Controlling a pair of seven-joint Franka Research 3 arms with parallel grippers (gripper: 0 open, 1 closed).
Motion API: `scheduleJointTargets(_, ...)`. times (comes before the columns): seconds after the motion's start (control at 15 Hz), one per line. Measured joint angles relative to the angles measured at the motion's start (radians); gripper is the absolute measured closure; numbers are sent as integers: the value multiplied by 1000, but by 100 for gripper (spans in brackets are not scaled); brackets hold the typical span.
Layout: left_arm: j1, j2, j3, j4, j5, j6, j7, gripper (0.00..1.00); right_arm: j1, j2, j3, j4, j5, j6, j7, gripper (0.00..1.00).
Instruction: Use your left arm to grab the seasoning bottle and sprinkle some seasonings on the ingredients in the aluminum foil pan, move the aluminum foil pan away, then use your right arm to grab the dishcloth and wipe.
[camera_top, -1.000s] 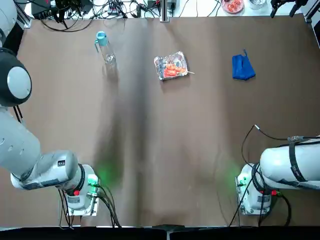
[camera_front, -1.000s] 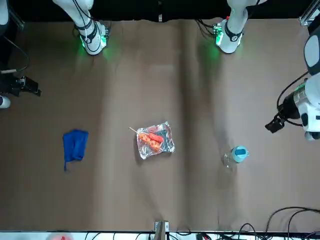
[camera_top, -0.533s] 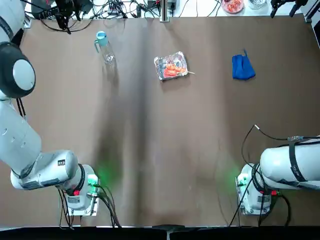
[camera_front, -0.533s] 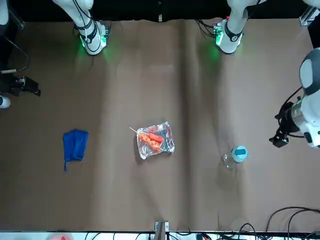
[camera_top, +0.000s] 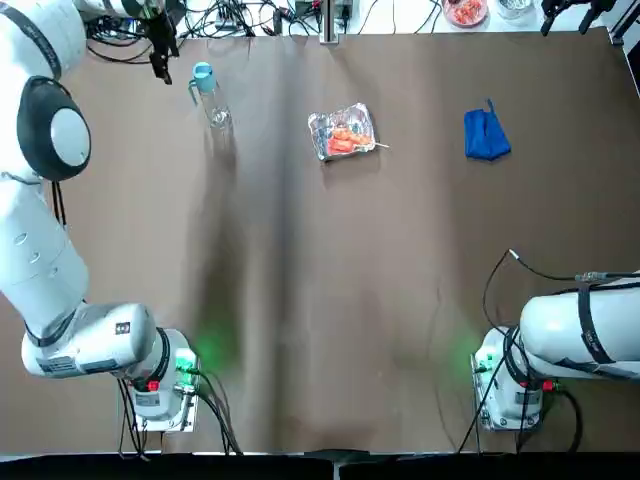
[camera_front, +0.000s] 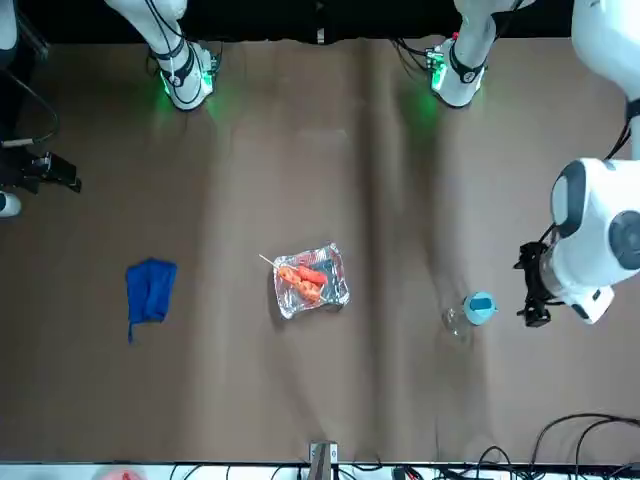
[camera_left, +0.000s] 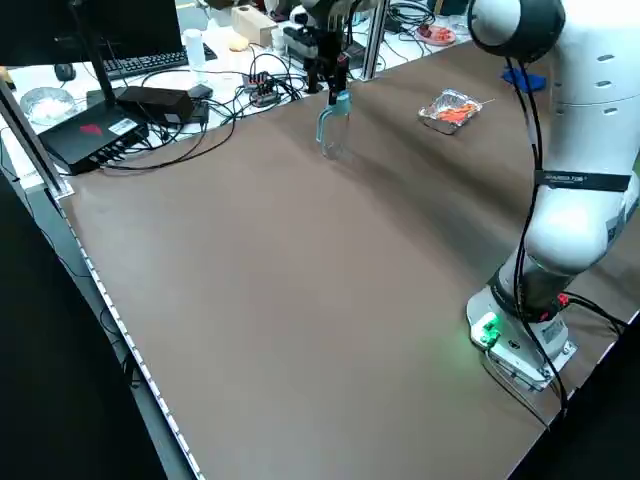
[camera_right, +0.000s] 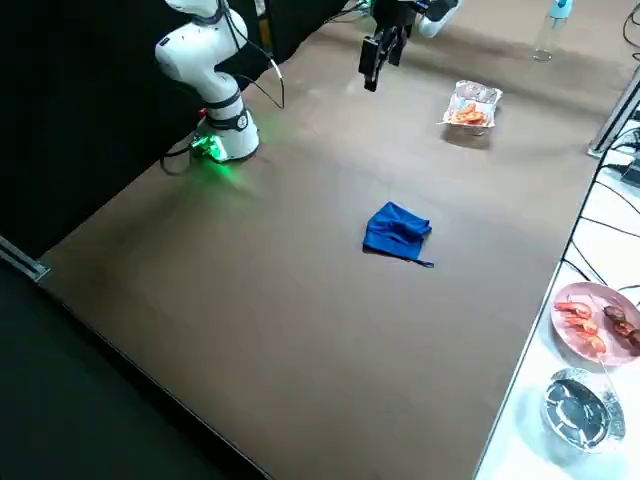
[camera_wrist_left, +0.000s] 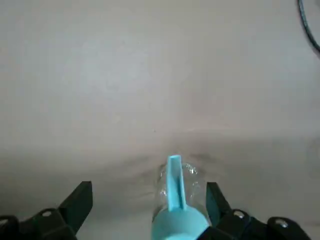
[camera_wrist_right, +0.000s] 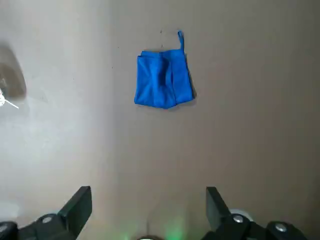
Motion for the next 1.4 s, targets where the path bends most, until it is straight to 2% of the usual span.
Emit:
scheduleJointTargets(0.27, -16, 60, 0, -10, 28, 97, -74, 0, 0, 0, 0, 0, 0, 0, 0, 0)
scheduleJointTargets(0.8, -15, 119, 2, -15, 28, 194, -77, 0, 0, 0, 0, 0, 0, 0, 0, 0)
scheduleJointTargets(1.4, -15, 166, 2, -42, 29, 237, -77, 0, 0, 0, 0, 0, 0, 0, 0, 0)
